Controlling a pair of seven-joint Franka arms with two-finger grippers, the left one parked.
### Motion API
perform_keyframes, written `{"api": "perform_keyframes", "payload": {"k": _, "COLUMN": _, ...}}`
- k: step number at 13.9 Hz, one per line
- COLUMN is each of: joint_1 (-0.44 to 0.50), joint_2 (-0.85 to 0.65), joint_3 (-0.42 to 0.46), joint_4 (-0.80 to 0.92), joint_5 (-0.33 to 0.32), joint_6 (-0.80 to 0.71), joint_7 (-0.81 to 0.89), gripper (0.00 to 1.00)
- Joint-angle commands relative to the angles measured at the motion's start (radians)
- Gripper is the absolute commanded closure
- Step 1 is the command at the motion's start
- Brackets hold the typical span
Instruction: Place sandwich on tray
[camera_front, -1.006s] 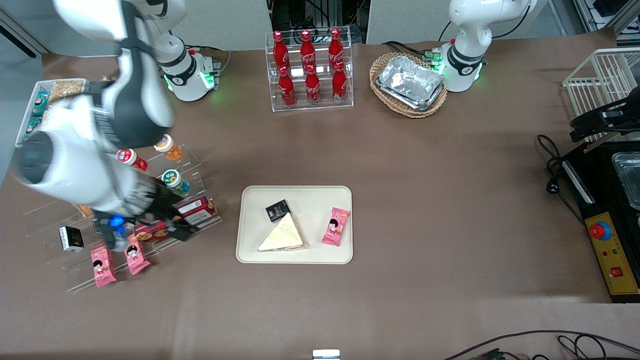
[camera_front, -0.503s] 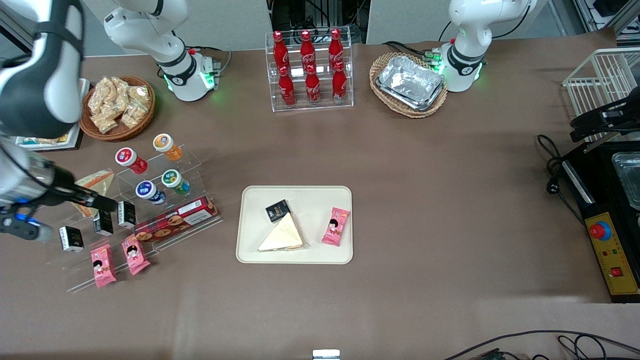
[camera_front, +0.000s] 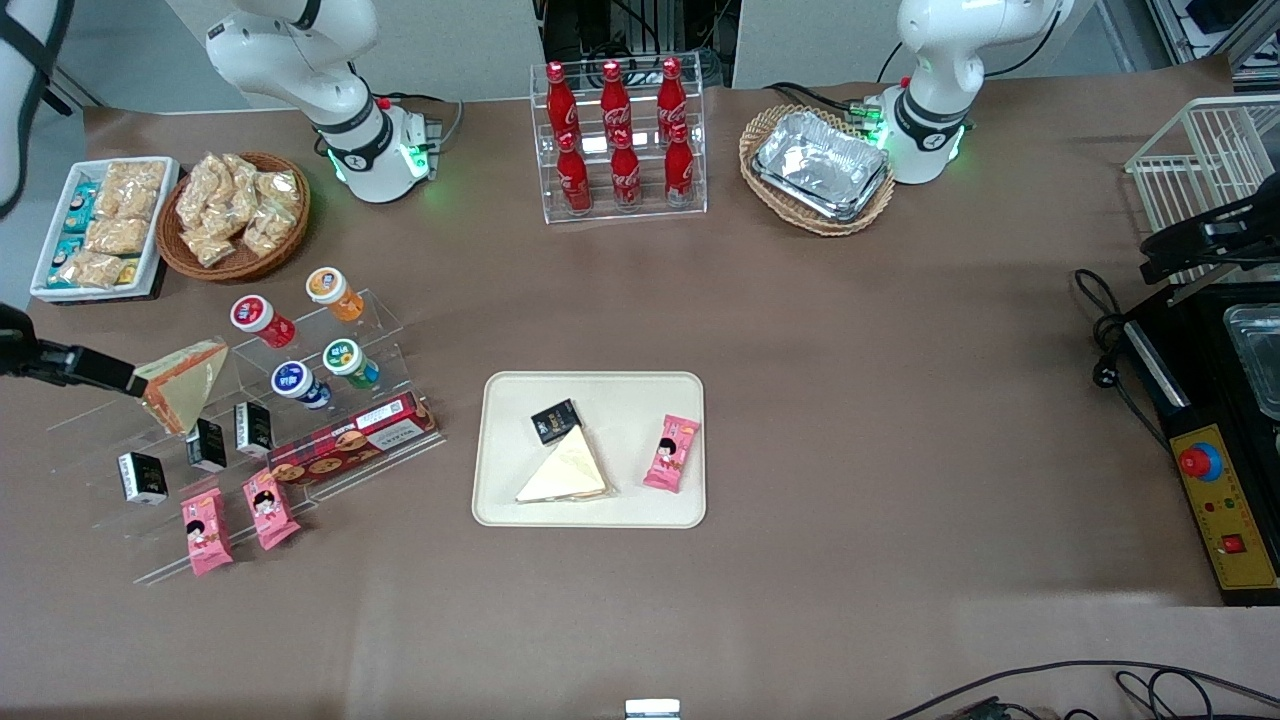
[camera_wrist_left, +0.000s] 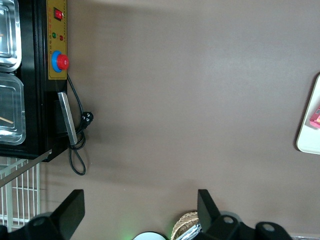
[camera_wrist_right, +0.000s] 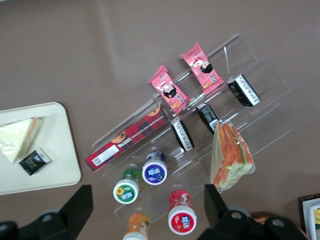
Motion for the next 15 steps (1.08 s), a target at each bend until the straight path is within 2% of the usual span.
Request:
{"api": "perform_keyframes", "payload": {"k": 1, "joint_1": 0.021, "joint_2": -0.1, "joint_3": 0.018, "joint_4": -0.041, "joint_5": -0.026, "joint_6": -0.035, "joint_7": 0.063, "gripper": 0.01}}
{"api": "perform_keyframes", "payload": {"k": 11, "joint_1": 0.011, "joint_2": -0.103, "joint_3": 0.019, "joint_4": -0.023, "joint_5": -0.017, "joint_6": -0.04, "joint_7": 0.061, "gripper": 0.0}}
{"api": "perform_keyframes", "payload": {"k": 13, "joint_1": -0.008, "joint_2": -0.06, "joint_3": 0.024, "joint_4": 0.015, "joint_5": -0.013, "joint_6": -0.049, "joint_7": 0.06, "gripper": 0.0}}
{"api": "perform_keyframes", "payload": {"k": 14, "joint_1": -0.05, "joint_2": -0.058, "joint_3": 0.06, "joint_4": 0.017, "joint_5": -0.012, "joint_6": -0.051, "joint_7": 0.053, "gripper": 0.0}}
{"api": "perform_keyframes", "payload": {"k": 15, "joint_1": -0.121, "joint_2": -0.061, "joint_3": 0.144, "joint_4": 0.017, "joint_5": -0.012, "joint_6": -0.051, "joint_7": 0.041, "gripper": 0.0}}
